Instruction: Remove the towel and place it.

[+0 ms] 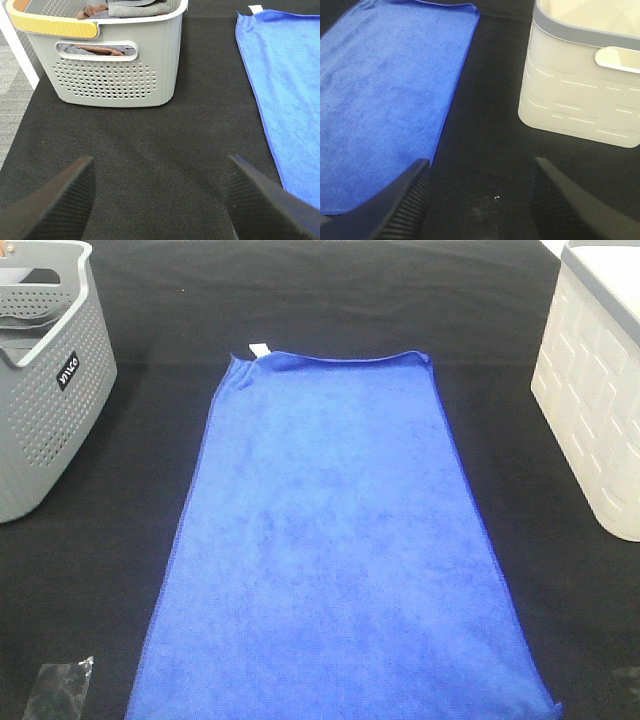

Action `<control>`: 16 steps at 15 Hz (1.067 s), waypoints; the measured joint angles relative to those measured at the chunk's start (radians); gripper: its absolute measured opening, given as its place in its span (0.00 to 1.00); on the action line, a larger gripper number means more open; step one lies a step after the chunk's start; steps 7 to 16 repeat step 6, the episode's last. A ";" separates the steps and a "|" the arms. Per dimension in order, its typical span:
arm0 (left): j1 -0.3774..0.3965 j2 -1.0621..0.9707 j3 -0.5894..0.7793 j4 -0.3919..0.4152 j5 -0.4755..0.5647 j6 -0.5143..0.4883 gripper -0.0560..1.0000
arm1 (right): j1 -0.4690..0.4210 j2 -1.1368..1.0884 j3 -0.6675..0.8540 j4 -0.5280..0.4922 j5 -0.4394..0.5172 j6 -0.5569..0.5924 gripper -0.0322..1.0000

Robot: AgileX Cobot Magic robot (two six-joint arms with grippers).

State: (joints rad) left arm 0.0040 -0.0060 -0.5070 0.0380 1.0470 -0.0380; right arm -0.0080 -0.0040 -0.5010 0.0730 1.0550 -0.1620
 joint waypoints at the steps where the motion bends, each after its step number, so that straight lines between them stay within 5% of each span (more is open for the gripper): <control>1: 0.000 0.000 0.000 0.000 0.000 0.000 0.70 | 0.000 0.000 0.000 0.000 0.000 0.000 0.61; 16: 0.000 0.000 0.000 0.000 0.000 0.000 0.70 | 0.000 0.000 0.000 0.000 0.000 0.000 0.61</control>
